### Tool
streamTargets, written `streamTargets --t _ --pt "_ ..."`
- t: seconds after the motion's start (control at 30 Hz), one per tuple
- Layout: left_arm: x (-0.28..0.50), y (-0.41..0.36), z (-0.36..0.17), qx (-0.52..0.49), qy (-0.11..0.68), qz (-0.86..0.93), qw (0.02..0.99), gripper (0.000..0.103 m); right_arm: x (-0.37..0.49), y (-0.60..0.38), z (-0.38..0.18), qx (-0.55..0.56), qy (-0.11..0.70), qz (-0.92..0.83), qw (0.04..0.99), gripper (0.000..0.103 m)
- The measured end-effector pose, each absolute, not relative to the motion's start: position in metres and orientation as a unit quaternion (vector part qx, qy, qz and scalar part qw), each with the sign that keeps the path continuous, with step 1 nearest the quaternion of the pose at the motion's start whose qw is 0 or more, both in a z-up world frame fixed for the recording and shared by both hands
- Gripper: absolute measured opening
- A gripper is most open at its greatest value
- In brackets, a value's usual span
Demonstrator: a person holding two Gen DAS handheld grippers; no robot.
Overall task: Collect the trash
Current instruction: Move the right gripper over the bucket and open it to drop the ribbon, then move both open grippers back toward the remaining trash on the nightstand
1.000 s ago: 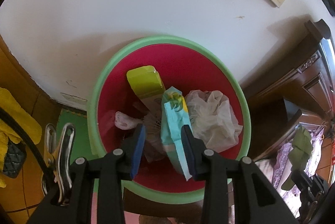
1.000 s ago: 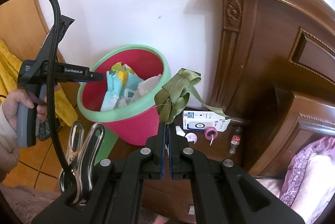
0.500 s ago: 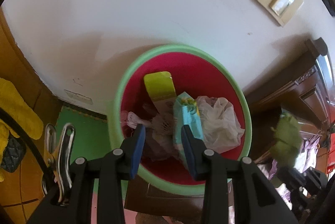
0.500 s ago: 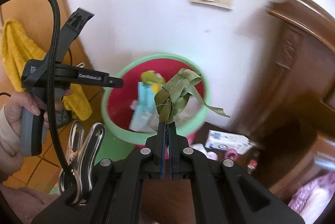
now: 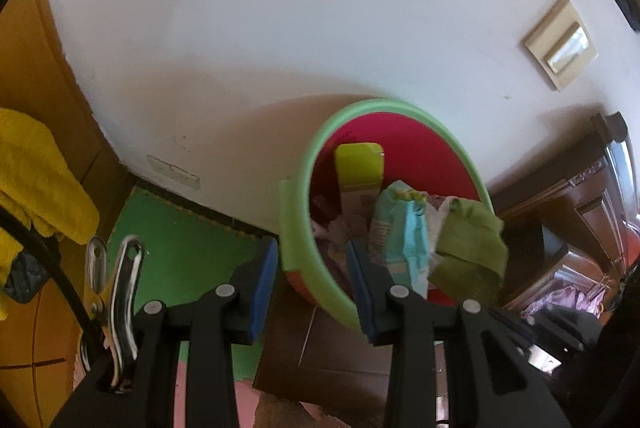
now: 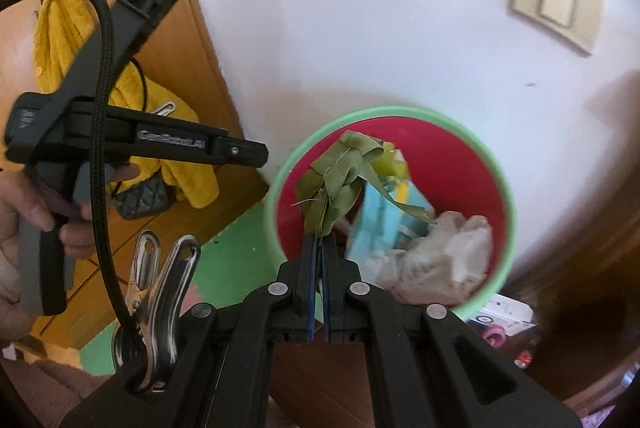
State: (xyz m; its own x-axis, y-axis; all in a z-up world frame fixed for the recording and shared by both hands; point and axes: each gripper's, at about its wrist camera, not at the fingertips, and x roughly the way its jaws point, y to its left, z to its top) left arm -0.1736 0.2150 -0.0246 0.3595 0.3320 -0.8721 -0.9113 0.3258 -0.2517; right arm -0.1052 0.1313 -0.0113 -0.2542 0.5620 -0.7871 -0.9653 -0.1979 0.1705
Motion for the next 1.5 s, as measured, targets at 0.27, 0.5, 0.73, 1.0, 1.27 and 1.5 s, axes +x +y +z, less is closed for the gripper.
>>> streamTargets --t 0.27,0.5,0.73,1.0,1.27,1.5 --pt "-0.191 0.213 -0.027 -0.400 0.367 0.436 0.718 0.037 -0.119 0.147 -0.035 -0.315 0.357 0.711 0.518 0.003" --pt "-0.195 0.214 -0.030 -0.406 0.367 0.436 0.715 0.037 -0.120 0.154 -0.041 -0.314 0.368 0.707 0.516 0.013" --pt "-0.191 0.213 -0.029 -0.403 0.370 0.429 0.719 0.037 -0.118 0.149 -0.038 -0.315 0.363 0.699 0.529 0.025" --pt "-0.176 0.203 -0.026 -0.395 0.377 0.413 0.729 0.037 -0.106 0.135 -0.029 -0.299 0.366 0.692 0.545 0.025" --pt "-0.155 0.191 -0.020 -0.382 0.386 0.388 0.744 0.037 -0.084 0.113 -0.017 -0.274 0.369 0.676 0.576 0.025" --pt "-0.128 0.179 -0.016 -0.368 0.399 0.362 0.758 0.037 -0.059 0.089 -0.009 -0.257 0.372 0.653 0.608 0.025"
